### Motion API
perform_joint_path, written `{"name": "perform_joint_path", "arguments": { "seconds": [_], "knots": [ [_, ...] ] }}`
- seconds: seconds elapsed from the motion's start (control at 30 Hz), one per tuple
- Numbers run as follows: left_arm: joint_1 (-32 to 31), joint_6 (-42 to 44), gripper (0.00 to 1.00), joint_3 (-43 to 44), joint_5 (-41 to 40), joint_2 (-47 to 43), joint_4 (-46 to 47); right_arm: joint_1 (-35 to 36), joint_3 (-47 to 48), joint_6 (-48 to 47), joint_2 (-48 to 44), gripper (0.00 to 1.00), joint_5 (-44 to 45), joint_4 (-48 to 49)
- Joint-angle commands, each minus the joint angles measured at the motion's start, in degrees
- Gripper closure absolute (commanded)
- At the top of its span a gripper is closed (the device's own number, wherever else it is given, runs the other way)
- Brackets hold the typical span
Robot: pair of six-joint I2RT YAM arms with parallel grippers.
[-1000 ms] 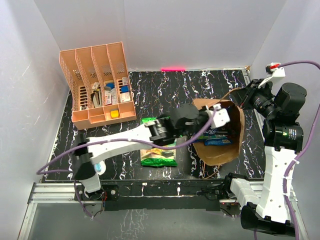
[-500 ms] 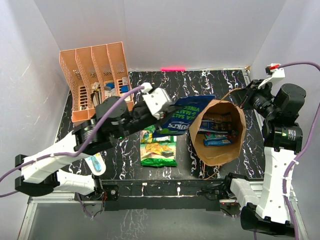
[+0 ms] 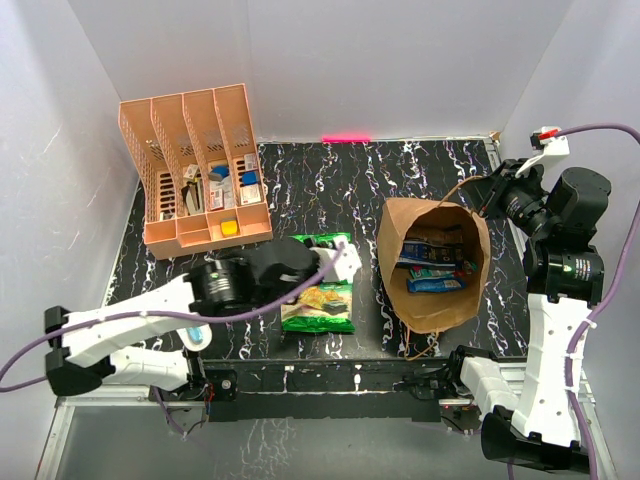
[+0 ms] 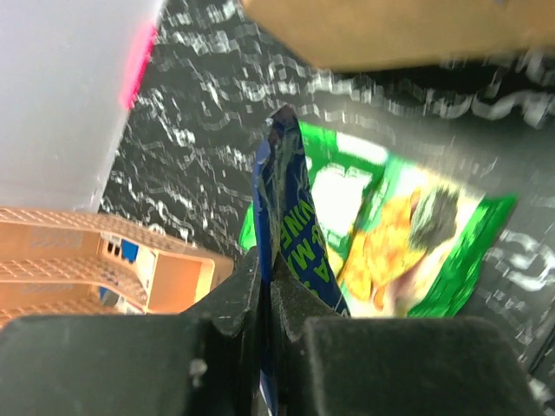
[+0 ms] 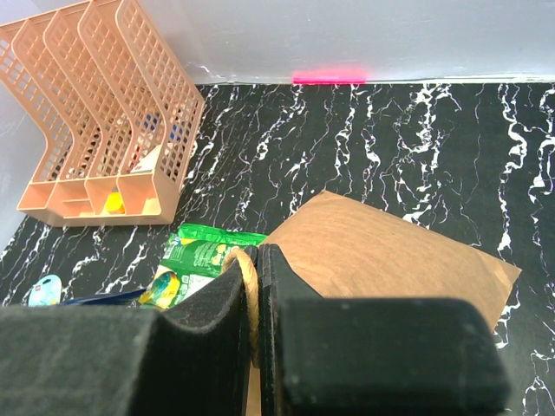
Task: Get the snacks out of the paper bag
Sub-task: Place the snack at the center of the board.
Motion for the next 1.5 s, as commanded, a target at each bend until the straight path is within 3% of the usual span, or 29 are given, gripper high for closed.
{"name": "perform_joint_path", "arguments": {
  "seconds": [0.0, 0.5, 0.73, 1.47],
  "knots": [
    [0.1, 9.6, 1.00, -4.8, -5.3, 2.5, 1.6, 0.4, 1.0, -0.3, -0.5, 0.92, 0.1, 4.1],
    [5.4, 32.4, 1.00, -13.6, -8.6, 13.2, 16.5, 0.5, 1.1, -0.3, -0.7, 0.92, 0.2, 3.8],
    [6.6, 41.4, 1.00, -17.0, -3.7, 16.0, 22.8, 0.5, 0.7, -0.4, -0.8, 0.92, 0.5, 3.8],
    [1.5, 44.9, 1.00, -26.6, 2.2, 15.2, 29.7, 0.4, 0.0, -0.5, -0.9, 0.92, 0.7, 4.0]
  ]
}}
